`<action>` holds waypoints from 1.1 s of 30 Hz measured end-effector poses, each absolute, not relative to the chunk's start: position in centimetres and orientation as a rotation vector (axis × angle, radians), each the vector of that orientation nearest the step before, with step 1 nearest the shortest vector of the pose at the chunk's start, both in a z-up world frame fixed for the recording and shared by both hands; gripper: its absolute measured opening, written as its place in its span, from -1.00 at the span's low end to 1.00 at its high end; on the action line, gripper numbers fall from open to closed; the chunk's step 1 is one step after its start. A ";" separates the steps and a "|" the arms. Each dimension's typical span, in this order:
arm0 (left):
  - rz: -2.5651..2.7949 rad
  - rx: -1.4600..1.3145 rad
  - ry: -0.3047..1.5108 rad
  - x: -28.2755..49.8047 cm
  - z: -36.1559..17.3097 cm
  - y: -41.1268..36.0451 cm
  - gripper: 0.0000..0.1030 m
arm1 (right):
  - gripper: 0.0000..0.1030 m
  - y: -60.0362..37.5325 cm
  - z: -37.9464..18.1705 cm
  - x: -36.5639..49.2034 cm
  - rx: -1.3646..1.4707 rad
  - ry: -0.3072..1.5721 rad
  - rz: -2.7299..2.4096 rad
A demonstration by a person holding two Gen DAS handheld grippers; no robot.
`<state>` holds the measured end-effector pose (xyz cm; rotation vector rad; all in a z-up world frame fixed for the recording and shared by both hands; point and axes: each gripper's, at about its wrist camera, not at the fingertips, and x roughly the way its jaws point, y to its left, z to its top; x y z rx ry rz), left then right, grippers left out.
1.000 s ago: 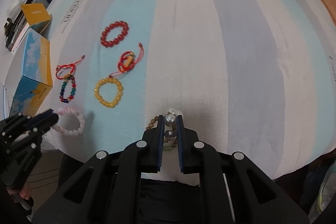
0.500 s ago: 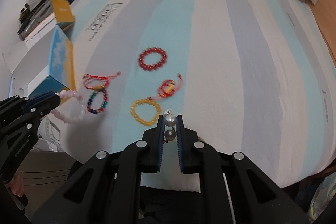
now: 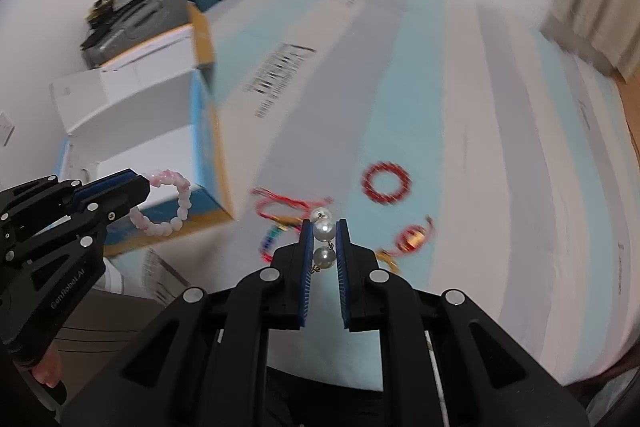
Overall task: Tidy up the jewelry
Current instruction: 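Lift the pearls with the right tool while the left tool carries the pink-white bracelet into the box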
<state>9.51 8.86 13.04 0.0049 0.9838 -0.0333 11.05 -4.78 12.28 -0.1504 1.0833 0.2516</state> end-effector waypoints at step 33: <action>0.226 -0.173 1.279 9.6 4.0 32.3 -0.81 | -0.80 20.5 2.2 16.4 -0.330 1.321 0.490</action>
